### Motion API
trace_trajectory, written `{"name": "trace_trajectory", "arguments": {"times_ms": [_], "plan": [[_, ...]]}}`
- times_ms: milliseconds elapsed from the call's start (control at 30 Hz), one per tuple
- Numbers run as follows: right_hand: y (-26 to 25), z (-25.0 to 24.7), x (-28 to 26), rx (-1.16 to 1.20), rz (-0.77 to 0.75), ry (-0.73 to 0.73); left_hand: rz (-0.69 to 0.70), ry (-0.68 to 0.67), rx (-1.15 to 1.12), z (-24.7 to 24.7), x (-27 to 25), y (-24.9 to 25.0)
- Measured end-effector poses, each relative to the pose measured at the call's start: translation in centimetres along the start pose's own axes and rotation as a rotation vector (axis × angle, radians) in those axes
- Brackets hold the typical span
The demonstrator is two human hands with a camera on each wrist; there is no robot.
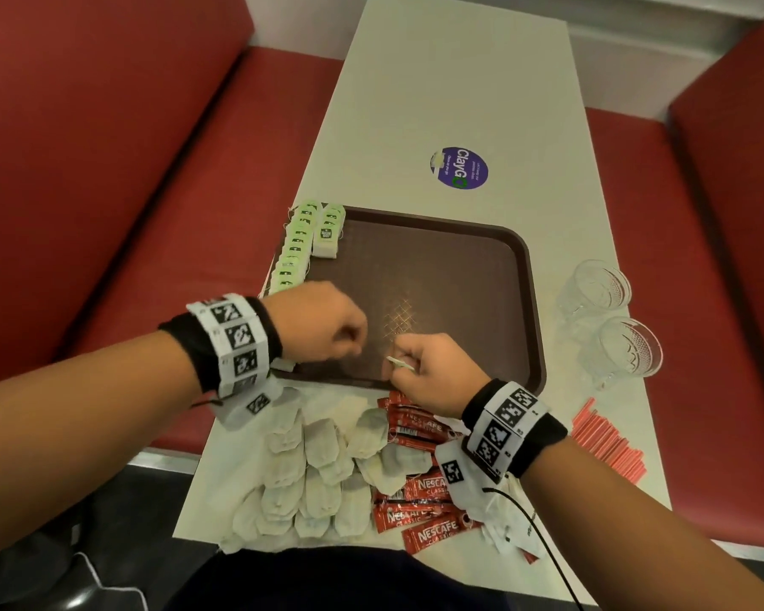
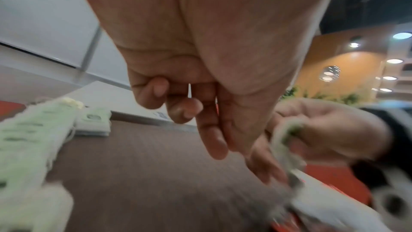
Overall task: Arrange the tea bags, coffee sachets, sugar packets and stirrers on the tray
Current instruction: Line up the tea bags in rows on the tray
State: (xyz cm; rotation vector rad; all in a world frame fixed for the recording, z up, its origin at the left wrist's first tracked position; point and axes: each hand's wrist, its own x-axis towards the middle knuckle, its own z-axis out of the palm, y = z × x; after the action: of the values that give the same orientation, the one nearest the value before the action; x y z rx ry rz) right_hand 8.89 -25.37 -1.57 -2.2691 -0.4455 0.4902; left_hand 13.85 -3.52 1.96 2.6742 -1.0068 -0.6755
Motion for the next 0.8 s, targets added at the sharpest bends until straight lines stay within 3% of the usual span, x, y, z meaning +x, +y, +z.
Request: {"name": "trace_trajectory", "arguments": {"times_ms": [167,333,500,800], "plan": [[0.3,0.3,-0.7,0.038,0.037,0.043,0.163,-0.188,0.062,4.1,-1.7,3.6],[0.4,0.6,-1.7,0.058,0.058,-0.019,0.217,-0.203,0.077,6.9,-2.1,4.8],[0.6,0.4,-2.2,0.035,0.087,-0.12,0.224,-0.107,0.041,6.0,-2.0,4.5],[-0.6,0.1,-0.8,0.087,-0.008,-0.069,0.156,0.188,-0.042,0.5,-1.6,2.9]]}}
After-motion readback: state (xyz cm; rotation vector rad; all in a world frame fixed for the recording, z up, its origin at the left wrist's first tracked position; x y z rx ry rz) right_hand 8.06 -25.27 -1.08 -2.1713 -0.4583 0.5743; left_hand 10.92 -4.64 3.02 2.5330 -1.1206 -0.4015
